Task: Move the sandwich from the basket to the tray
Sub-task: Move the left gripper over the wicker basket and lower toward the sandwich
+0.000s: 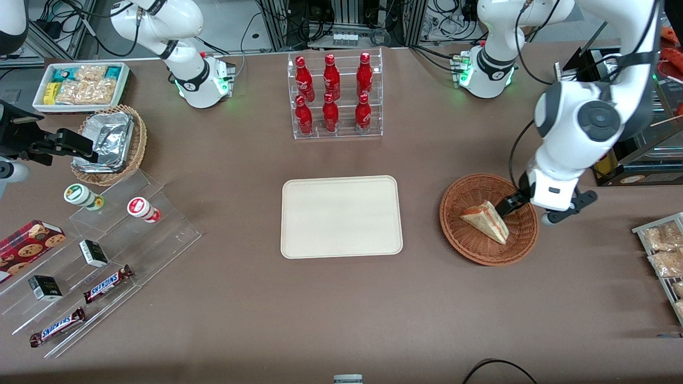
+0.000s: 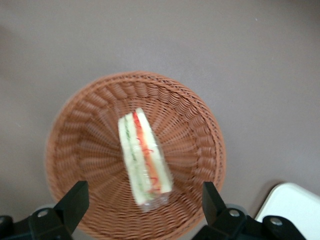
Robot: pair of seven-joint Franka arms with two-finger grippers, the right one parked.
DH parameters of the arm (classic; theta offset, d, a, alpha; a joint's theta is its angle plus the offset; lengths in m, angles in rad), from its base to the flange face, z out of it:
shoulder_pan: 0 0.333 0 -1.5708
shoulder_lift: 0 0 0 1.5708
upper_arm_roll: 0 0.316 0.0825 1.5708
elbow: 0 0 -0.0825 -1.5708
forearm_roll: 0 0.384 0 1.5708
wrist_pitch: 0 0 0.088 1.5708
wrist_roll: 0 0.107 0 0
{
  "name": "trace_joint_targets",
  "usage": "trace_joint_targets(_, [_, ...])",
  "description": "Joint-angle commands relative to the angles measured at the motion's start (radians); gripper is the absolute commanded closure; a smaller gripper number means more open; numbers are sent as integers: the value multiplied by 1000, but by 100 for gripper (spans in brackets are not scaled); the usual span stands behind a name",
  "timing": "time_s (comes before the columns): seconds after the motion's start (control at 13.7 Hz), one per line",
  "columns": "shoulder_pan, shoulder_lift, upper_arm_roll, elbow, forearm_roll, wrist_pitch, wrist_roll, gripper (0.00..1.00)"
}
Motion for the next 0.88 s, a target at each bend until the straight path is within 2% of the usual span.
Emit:
trace_joint_targets(0.0, [-5, 3, -14, -46, 7, 57, -156, 0])
trace_joint_targets(0.29, [-5, 105, -18, -51, 20, 80, -161, 0])
trace_joint_targets(0.8, [-4, 186, -18, -51, 18, 140, -164, 2])
